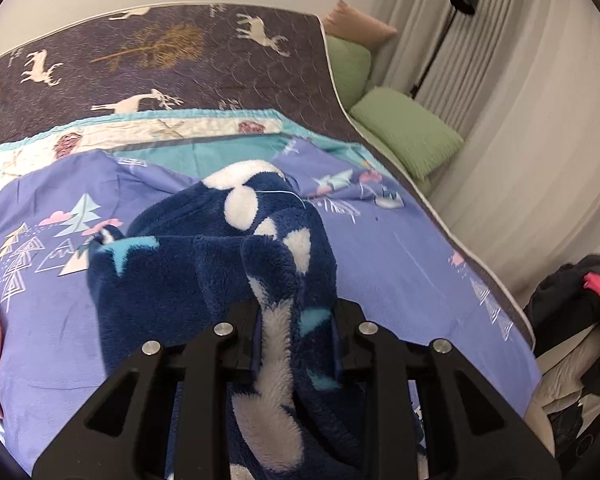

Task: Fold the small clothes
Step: 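Lay the folded fleece down with both grippers and release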

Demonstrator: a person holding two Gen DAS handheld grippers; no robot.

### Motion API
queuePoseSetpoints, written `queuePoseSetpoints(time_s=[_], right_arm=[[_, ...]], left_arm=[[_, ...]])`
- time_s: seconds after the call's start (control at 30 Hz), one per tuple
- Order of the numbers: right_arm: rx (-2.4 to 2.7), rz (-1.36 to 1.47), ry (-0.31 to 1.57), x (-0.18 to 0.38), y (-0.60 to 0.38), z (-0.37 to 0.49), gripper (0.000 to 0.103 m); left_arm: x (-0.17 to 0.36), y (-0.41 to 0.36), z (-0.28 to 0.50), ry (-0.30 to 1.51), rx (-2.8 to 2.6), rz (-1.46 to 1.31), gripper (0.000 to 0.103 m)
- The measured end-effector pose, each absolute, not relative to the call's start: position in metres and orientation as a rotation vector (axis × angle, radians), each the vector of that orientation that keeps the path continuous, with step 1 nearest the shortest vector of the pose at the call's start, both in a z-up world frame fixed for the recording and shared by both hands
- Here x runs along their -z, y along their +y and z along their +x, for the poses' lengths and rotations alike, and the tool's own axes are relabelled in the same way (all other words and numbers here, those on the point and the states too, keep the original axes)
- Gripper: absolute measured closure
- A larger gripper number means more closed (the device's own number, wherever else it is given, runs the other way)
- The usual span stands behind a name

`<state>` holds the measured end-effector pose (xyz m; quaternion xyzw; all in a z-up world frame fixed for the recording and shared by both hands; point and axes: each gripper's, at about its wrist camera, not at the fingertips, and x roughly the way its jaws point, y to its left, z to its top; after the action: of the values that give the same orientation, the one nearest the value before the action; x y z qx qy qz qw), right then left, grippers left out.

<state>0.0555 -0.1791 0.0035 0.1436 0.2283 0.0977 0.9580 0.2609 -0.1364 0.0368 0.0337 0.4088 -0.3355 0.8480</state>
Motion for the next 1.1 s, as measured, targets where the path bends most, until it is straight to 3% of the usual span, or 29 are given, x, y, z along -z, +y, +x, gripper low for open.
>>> queuePoseSetpoints(time_s=[0.27, 0.43, 0.63, 0.83, 0.87, 0.93, 0.97, 1.03, 1.1], right_arm=[[-0.189, 0.479, 0.591, 0.038, -0.226, 0.051, 0.088], [-0.207, 0.658, 0.697, 0.077, -0.252, 0.051, 0.088], [-0.215, 0.724, 0.733, 0.097, -0.262, 0.043, 0.088], [-0.22, 0.723, 0.71, 0.093, -0.264, 0.037, 0.085], [-0.218, 0.721, 0.709, 0.092, -0.265, 0.036, 0.079], [-0.192, 0.701, 0.703, 0.086, -0.268, 0.033, 0.065], [-0.18, 0.684, 0.692, 0.082, -0.268, 0.03, 0.059], [-0.159, 0.624, 0.671, 0.073, -0.267, 0.029, 0.054], [-0.149, 0.538, 0.668, 0.062, -0.257, 0.031, 0.043]], left_arm=[[0.017, -0.19, 0.249, 0.907, 0.702, 0.226, 0.073], [0.043, -0.216, 0.232, 0.85, 0.721, 0.35, 0.059], [0.011, -0.208, 0.209, 0.794, 0.832, 0.316, 0.054], [-0.03, -0.13, 0.191, 0.555, 0.623, 0.351, 0.054], [-0.023, -0.114, 0.19, 0.529, 0.557, 0.404, 0.055], [-0.004, -0.099, 0.194, 0.542, 0.508, 0.476, 0.074], [0.008, -0.094, 0.199, 0.583, 0.5, 0.495, 0.078], [0.027, -0.093, 0.2, 0.608, 0.496, 0.509, 0.092], [0.032, -0.104, 0.195, 0.591, 0.49, 0.534, 0.097]])
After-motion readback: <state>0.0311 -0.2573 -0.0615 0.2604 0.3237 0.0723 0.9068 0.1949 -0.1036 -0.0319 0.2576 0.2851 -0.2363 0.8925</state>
